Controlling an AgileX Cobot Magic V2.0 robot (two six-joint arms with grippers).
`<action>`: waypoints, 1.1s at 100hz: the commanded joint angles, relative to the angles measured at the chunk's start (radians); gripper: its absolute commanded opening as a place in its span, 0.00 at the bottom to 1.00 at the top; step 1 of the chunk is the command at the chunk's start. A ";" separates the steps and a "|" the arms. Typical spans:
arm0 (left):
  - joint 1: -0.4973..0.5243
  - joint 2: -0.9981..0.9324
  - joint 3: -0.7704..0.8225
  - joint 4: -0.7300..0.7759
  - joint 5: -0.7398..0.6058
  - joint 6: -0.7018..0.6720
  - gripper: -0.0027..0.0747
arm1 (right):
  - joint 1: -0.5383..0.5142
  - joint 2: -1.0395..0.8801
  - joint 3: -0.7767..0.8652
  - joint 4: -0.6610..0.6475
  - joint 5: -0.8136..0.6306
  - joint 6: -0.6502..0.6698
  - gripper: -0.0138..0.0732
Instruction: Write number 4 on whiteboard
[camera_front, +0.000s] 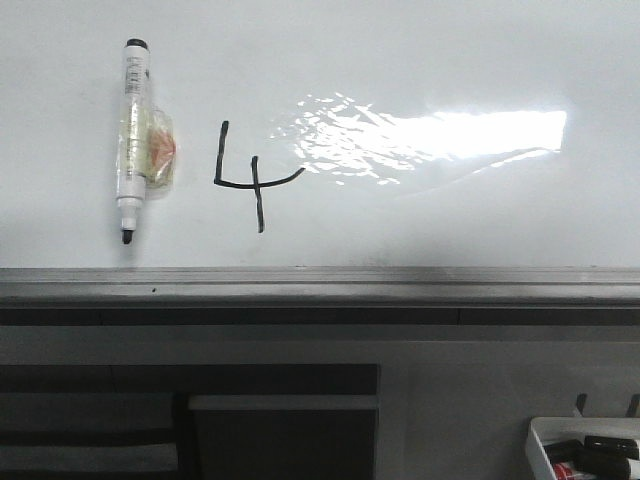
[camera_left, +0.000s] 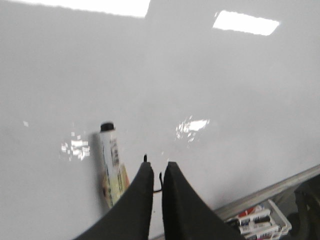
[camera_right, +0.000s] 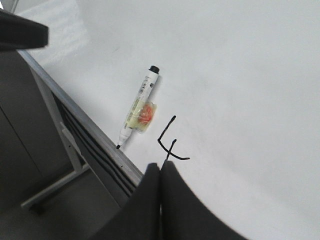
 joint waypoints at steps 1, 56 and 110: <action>-0.001 -0.100 0.018 0.006 -0.094 0.049 0.01 | -0.007 -0.131 0.111 -0.010 -0.185 -0.002 0.09; -0.001 -0.362 0.391 -0.043 -0.110 0.086 0.01 | -0.007 -0.556 0.555 -0.010 -0.293 -0.002 0.09; -0.001 -0.362 0.427 -0.043 -0.108 0.086 0.01 | -0.007 -0.556 0.555 -0.010 -0.273 -0.002 0.09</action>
